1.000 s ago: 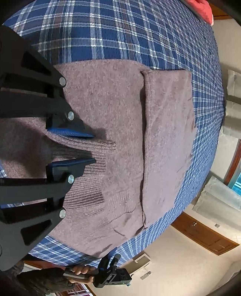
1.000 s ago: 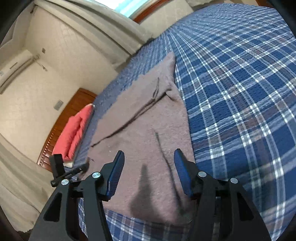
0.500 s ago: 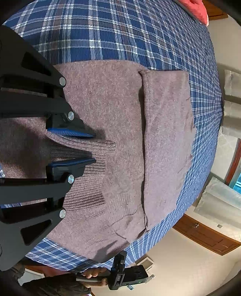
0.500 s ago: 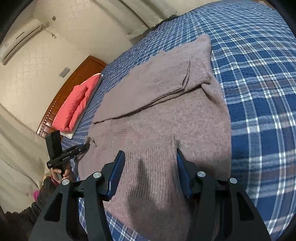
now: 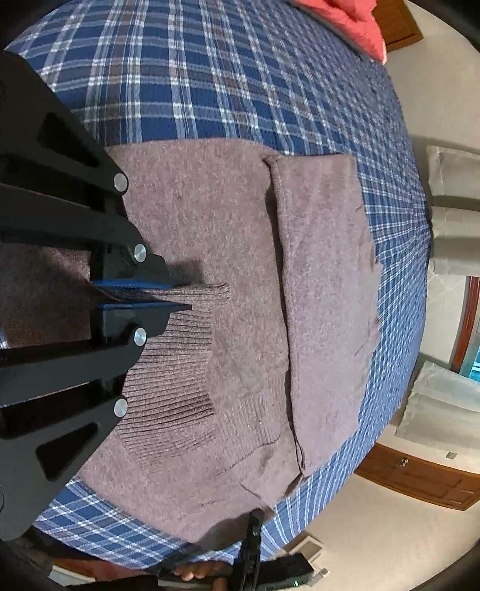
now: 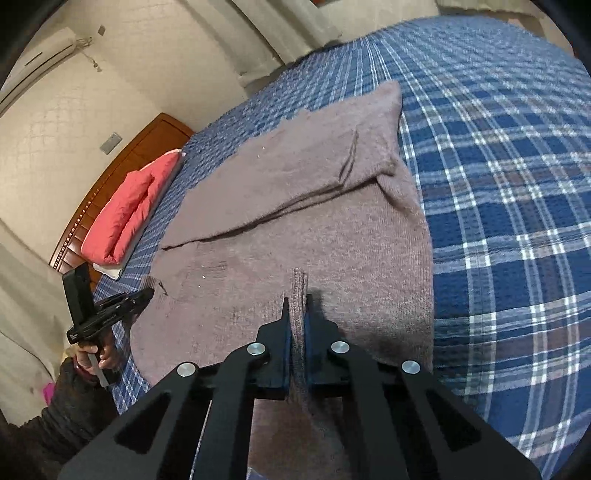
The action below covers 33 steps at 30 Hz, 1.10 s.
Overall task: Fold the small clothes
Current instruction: 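Lift the hem with both grippers, fold it over the collar, and release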
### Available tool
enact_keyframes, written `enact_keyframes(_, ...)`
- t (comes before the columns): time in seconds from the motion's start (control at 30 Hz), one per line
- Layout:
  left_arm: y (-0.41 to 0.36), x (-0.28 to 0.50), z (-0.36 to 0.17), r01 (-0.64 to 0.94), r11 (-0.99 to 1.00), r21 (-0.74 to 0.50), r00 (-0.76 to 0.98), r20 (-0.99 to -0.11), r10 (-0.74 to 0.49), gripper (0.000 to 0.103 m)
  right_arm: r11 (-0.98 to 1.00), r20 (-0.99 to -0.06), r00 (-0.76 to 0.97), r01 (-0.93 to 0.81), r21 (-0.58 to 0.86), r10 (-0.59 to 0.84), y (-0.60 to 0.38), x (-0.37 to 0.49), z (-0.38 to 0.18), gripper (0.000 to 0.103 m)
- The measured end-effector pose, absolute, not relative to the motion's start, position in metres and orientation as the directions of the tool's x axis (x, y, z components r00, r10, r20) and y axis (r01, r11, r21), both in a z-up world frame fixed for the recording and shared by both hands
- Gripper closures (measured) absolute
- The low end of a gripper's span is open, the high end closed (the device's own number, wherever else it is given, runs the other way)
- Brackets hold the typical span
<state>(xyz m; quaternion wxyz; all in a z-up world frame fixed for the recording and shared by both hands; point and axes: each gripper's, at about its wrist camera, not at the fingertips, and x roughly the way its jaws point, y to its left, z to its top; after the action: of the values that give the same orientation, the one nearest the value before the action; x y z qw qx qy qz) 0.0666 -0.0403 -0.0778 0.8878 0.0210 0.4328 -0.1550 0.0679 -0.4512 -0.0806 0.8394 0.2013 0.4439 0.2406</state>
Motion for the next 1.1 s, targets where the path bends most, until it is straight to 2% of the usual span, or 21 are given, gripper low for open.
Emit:
enact_keyframes(0.17,-0.041,0.056,-0.068,0.271,0.96,-0.063,0.62,-0.752,-0.224,0.099,0.807,-0.62,0.534,-0.244,0.538,0.575,-0.453,0.059,-0.062,0.098)
enact_keyframes(0.67,-0.018,0.057,-0.005,0.186,0.979,-0.086,0.746,-0.636,-0.198,0.099,0.807,-0.525,0.65,-0.252,0.533,0.55,-0.462,0.081,-0.011,0.098)
enact_keyframes(1.1,-0.004,0.189,0.006,0.06,0.994,-0.088,0.742,-0.662,-0.103,0.099,0.819,-0.52,0.683,-0.211,0.533,0.514,-0.451,0.211,0.013,0.099)
